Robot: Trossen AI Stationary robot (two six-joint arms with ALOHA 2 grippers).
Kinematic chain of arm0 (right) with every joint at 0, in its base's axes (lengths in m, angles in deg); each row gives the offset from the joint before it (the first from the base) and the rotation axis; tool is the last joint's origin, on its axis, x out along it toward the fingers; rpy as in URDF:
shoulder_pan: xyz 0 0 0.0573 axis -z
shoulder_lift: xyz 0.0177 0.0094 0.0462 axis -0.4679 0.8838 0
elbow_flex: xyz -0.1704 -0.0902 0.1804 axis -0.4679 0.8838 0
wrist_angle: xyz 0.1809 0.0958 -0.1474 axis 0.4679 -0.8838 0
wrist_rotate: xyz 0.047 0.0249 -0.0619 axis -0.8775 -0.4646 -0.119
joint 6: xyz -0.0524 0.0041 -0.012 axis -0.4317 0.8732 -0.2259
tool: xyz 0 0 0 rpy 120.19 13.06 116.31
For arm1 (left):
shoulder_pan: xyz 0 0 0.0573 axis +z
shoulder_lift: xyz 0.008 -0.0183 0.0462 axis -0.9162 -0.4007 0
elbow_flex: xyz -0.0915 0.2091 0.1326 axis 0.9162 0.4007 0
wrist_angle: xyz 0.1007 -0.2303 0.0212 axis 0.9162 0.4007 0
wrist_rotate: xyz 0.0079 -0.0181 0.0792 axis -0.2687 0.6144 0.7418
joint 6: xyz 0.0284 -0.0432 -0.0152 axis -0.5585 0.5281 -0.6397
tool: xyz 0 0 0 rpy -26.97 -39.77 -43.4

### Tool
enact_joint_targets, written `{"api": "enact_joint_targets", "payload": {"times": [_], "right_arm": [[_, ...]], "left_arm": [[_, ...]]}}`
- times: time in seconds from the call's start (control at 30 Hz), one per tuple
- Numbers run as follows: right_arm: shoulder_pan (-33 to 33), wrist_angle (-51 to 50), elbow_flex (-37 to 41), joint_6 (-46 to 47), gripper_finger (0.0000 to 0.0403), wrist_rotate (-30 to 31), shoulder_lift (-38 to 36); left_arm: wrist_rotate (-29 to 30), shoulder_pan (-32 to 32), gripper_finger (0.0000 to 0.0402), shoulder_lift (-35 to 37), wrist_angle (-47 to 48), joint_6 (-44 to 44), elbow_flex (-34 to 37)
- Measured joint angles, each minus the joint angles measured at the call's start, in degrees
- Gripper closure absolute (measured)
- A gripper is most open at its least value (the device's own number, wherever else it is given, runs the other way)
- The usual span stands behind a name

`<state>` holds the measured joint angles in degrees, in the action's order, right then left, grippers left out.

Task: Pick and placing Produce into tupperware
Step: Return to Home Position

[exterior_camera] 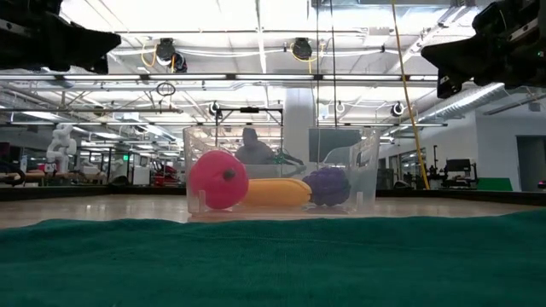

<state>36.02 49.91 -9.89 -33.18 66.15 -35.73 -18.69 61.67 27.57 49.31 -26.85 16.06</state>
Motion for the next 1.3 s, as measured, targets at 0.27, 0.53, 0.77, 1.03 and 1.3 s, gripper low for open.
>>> {"api": "enact_joint_targets", "payload": {"times": [0.27,0.53,0.77,1.03,1.3], "right_arm": [[0.0,0.2,0.1,0.6,0.0403,0.1,0.0],[0.0,-0.3,0.2,-0.1,0.0403,-1.2,0.0],[0.0,-0.5,0.3,-0.2,0.0403,-3.1,0.0],[0.0,-1.9,0.3,-0.2,0.0403,-3.2,0.0],[0.0,-2.4,0.4,-0.1,0.0403,-6.1,0.0]], "left_arm": [[1.3,1.2,0.0400,0.0,-1.2,3.0,1.8],[1.3,2.3,0.0395,0.0,2.8,3.5,1.8],[1.4,2.8,0.0400,0.0,3.3,4.7,1.8],[1.1,2.8,0.0399,0.0,5.5,5.1,1.8],[-0.4,2.8,0.0400,0.0,5.1,6.2,1.8]]}}
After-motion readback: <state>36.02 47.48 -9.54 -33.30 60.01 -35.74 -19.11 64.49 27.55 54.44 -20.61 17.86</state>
